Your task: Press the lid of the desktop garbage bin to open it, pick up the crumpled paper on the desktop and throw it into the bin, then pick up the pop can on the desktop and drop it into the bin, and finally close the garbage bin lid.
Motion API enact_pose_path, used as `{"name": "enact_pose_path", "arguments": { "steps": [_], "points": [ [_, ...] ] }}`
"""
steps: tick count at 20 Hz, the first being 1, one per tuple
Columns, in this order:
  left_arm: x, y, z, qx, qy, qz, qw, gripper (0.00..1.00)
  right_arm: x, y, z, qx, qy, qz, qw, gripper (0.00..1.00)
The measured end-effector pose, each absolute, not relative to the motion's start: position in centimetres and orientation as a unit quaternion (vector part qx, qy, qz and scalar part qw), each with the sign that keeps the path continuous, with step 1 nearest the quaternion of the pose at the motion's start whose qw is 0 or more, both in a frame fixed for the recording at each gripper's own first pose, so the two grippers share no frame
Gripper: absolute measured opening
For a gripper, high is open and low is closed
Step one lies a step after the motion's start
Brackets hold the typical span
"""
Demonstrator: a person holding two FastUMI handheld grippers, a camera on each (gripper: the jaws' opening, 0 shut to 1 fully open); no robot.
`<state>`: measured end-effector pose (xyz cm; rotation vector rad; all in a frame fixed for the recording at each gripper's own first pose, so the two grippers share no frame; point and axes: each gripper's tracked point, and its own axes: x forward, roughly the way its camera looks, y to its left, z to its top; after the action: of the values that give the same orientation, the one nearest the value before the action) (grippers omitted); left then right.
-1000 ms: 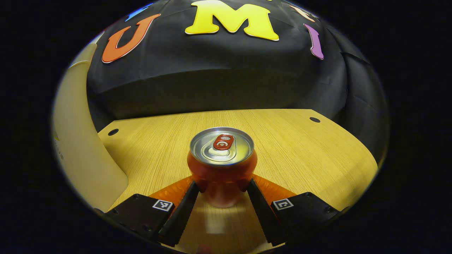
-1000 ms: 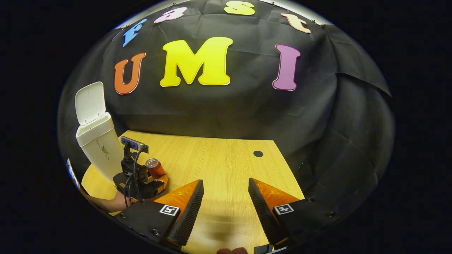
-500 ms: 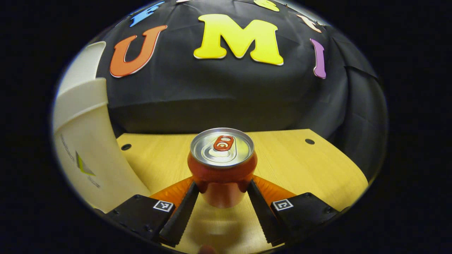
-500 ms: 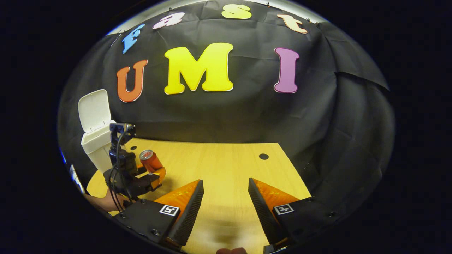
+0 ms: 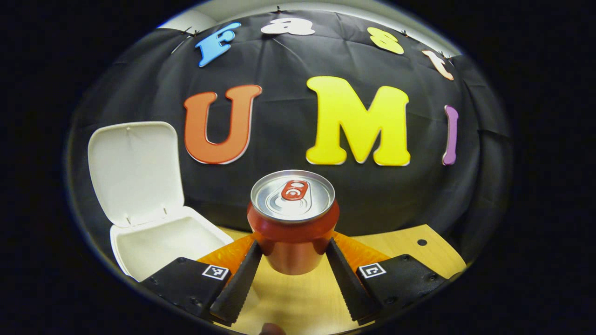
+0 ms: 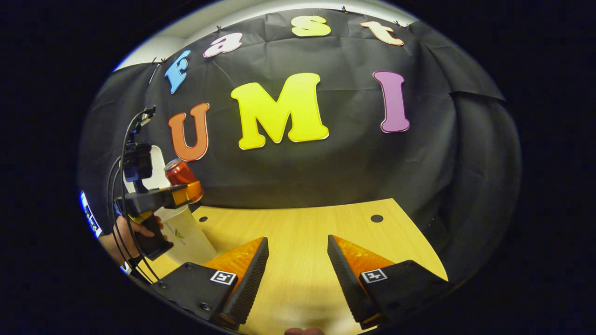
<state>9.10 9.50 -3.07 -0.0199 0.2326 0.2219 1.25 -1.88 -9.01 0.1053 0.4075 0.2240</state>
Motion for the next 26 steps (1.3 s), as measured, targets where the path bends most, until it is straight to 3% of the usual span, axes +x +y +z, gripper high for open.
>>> {"name": "enact_pose_path", "arguments": {
  "steps": [8,14,16,23,26],
  "points": [
    [6.1,21.0,-5.8,0.001,0.168,0.235,0.957,0.86,2.4,3.3,-9.5,0.063,0.219,0.155,0.961,0.86],
    [4.6,23.9,-7.0,-0.013,0.187,0.266,0.946,0.88,2.8,6.3,-9.4,0.057,0.224,0.184,0.955,0.86],
    [4.1,24.2,-6.7,-0.018,0.186,0.272,0.944,0.93,2.7,7.0,-9.6,0.057,0.230,0.191,0.953,0.86],
    [4.2,23.4,0.7,-0.014,0.122,0.344,0.931,0.93,2.6,6.5,-8.2,0.052,0.216,0.196,0.955,0.86],
    [5.6,22.8,4.2,-0.013,0.089,0.347,0.933,0.93,2.8,4.7,-7.7,0.050,0.208,0.186,0.959,0.86]
  ]
}}
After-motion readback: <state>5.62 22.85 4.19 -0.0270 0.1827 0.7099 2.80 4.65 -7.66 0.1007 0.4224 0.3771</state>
